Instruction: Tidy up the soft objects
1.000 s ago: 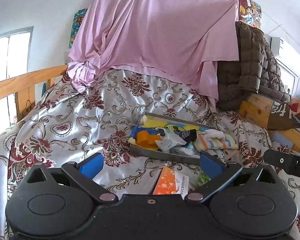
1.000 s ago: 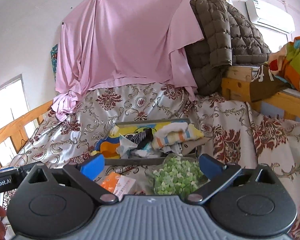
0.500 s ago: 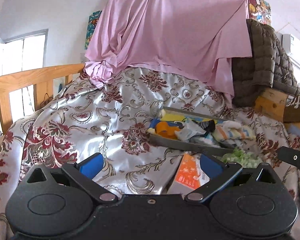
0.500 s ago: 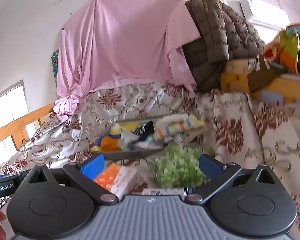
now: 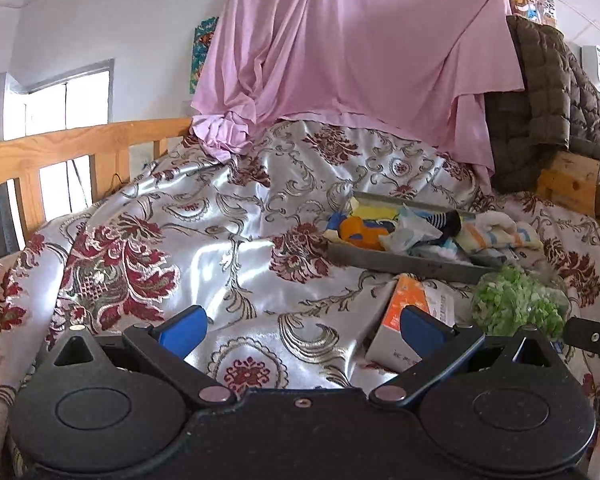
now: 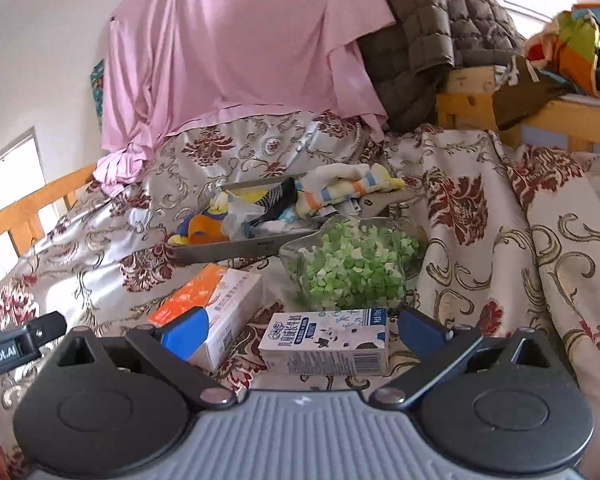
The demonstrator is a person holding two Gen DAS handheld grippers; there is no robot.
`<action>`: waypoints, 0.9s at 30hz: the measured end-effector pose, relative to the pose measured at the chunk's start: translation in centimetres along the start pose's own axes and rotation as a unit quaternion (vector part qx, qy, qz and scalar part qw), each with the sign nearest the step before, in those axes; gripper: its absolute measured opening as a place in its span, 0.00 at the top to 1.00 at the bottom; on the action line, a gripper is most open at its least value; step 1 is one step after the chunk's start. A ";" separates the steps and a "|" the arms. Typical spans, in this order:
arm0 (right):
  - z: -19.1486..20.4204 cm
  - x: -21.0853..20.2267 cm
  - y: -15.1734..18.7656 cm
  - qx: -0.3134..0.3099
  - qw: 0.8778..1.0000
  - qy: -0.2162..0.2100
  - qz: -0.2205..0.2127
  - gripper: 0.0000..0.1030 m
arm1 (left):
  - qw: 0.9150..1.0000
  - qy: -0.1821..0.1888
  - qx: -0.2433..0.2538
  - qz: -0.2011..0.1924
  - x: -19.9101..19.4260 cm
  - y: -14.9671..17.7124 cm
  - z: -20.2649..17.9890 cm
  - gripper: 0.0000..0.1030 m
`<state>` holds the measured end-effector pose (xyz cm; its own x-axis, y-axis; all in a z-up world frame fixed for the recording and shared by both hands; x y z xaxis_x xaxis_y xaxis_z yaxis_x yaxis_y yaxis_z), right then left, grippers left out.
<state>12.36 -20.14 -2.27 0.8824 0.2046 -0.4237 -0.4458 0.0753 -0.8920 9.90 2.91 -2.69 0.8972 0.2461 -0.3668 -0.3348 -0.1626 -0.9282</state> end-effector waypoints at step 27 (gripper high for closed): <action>0.0 -0.5 1.3 -0.010 1.000 0.017 0.003 0.00 | 1.000 0.019 0.022 0.003 -1.0 1.8 -0.5 0.01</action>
<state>11.36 -20.13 -3.24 0.8845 0.1721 -0.4335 -0.4480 0.0545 -0.8924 8.59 1.87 -3.99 0.9055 0.2080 -0.3698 -0.3514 -0.1208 -0.9284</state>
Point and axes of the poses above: each gripper's, at about its wrist camera, not at the fingertips, and x roughly the way its jaws point, z to its left, y to its underside, the point moved 8 cm from there along x, roughly the way its jaws point, and after that the axes turned 1 degree about -z, right-handed, at the moved point
